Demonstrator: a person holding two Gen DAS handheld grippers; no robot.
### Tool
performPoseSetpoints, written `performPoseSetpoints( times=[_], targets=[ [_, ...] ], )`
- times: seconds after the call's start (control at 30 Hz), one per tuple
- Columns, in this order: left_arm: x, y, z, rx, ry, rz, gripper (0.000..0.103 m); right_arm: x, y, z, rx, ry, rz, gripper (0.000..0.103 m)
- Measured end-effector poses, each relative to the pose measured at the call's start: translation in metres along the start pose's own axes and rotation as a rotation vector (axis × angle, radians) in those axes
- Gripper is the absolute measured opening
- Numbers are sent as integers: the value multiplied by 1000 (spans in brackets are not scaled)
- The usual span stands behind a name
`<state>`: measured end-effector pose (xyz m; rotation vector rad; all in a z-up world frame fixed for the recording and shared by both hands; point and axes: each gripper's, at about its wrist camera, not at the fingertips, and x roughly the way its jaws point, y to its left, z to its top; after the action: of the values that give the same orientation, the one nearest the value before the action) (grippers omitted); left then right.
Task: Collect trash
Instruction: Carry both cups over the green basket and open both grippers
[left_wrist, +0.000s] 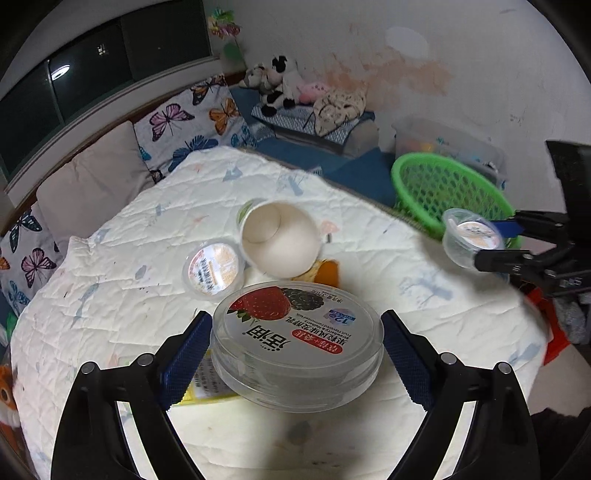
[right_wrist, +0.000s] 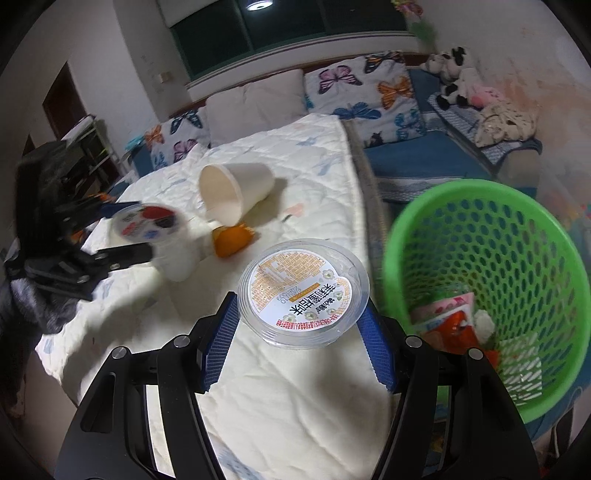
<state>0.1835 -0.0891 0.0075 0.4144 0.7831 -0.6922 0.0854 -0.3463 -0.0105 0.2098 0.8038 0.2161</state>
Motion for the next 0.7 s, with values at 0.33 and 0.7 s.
performPoseSetpoints(
  times=[0.33, 0.7],
  targets=[
    [-13, -47, 36, -22, -71, -82, 88, -20, -74, -5, 121, -30, -125, 65],
    [17, -97, 77, -31, -74, -164, 88, -33, -136, -15, 215, -31, -205, 66]
  ],
)
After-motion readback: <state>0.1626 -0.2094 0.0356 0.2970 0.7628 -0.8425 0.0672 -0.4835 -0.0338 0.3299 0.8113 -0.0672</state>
